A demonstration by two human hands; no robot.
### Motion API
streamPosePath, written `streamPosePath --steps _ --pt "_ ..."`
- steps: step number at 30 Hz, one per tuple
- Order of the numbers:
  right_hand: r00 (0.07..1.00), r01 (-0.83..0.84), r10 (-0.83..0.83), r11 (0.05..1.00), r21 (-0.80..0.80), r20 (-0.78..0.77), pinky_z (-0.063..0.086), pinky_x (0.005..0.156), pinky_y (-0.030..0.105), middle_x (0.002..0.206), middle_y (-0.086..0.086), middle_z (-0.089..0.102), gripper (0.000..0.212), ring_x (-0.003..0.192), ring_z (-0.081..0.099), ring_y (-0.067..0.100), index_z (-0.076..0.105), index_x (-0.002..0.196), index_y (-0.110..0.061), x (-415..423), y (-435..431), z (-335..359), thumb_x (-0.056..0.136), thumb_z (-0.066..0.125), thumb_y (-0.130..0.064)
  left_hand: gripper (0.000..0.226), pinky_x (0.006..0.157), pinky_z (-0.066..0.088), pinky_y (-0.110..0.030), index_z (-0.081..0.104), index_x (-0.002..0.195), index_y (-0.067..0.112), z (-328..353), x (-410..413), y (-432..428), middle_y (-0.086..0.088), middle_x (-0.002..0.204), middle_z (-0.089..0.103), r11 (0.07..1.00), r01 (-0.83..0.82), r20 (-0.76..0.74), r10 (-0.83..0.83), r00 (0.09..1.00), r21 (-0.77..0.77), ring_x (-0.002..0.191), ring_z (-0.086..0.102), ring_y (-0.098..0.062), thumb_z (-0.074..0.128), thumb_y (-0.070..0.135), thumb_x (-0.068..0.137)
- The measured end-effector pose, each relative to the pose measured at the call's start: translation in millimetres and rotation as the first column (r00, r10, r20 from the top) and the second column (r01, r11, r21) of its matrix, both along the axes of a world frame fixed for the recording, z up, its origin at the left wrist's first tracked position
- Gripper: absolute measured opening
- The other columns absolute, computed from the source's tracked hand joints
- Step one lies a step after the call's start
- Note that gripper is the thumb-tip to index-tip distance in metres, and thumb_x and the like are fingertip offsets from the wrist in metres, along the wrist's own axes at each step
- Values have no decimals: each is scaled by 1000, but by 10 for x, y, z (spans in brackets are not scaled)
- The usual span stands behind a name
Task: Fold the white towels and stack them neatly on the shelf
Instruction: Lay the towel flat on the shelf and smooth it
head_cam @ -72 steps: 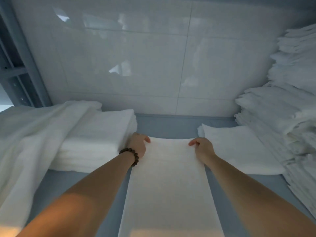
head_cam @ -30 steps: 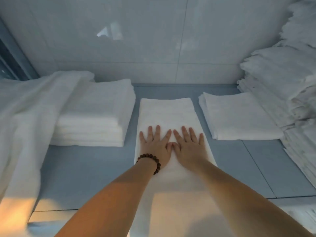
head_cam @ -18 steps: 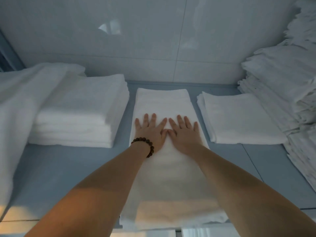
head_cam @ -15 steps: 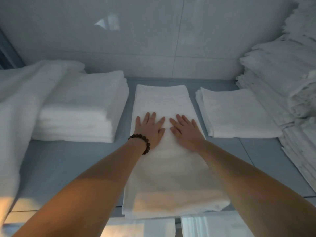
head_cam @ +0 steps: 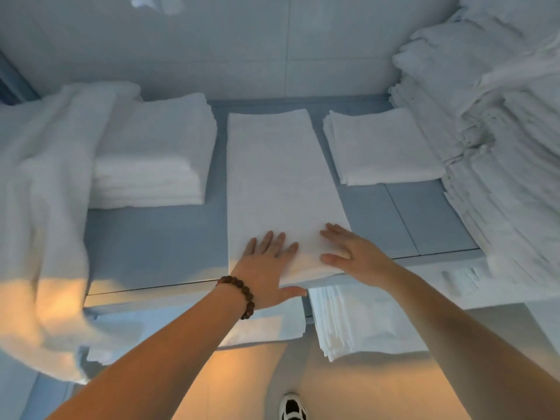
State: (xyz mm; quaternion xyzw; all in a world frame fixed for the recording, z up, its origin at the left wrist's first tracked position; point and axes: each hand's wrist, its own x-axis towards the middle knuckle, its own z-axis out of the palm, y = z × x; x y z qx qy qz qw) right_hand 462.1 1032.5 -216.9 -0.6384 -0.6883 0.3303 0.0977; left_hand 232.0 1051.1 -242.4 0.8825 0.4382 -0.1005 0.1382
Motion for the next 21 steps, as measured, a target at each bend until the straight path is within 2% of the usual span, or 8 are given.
streamPosePath --steps 3,6,9,12,14,16,19,21 --pt "999 44 -44 999 2 0 21 116 29 157 -8 17 77 144 18 10 32 146 -25 152 -299 -31 81 70 -39 67 118 2 -44 1 150 26 7 -34 -82 -3 160 -2 997 13 -58 -9 998 80 146 -4 -25 39 41 97" --pt "991 133 -134 987 89 7 30 113 33 156 -6 21 67 142 25 15 35 145 -26 141 -341 -135 86 66 -32 56 119 6 -42 9 150 26 37 -15 -94 1 160 6 995 -38 -26 41 999 90 146 2 -22 34 30 100" --pt "973 214 -226 957 196 38 25 115 41 152 0 32 54 139 30 18 45 139 -20 0 -274 -211 88 61 -30 50 119 9 -37 20 149 26 71 16 -108 4 157 21 987 -152 126 145 981 50 145 12 -17 30 29 100" --pt "956 260 -287 922 286 56 21 116 42 147 7 41 46 138 34 21 52 132 -12 -99 -236 -247 88 61 -21 47 117 15 -33 27 147 28 126 -7 -90 4 152 33 965 -261 287 258 923 -28 142 23 -14 31 29 100" --pt "941 270 -316 915 300 118 15 119 40 148 8 39 51 140 30 21 47 136 -11 -62 -252 -264 86 56 -5 48 118 14 -33 26 147 27 146 -42 -67 3 153 31 966 -255 262 259 929 -51 143 21 -14 32 28 100" --pt "935 259 -317 917 304 158 8 120 36 151 7 35 59 142 26 20 42 140 -13 1 -310 -291 84 48 6 53 119 9 -35 19 149 26 131 -60 -65 4 157 19 977 -208 146 212 966 -37 145 12 -14 35 25 99" --pt "933 304 -345 909 285 105 10 120 32 153 1 32 61 142 26 24 42 140 -19 1 -396 -315 86 41 7 61 119 2 -39 9 151 24 55 -46 -109 5 159 4 978 -210 54 209 976 8 146 1 -15 39 24 98" --pt "926 284 -342 910 303 159 8 120 33 153 1 31 58 142 26 21 40 142 -19 -22 -373 -330 88 43 3 62 119 0 -41 7 151 23 6 -9 -146 5 159 2 970 -239 53 237 970 45 146 -1 -17 39 26 98"
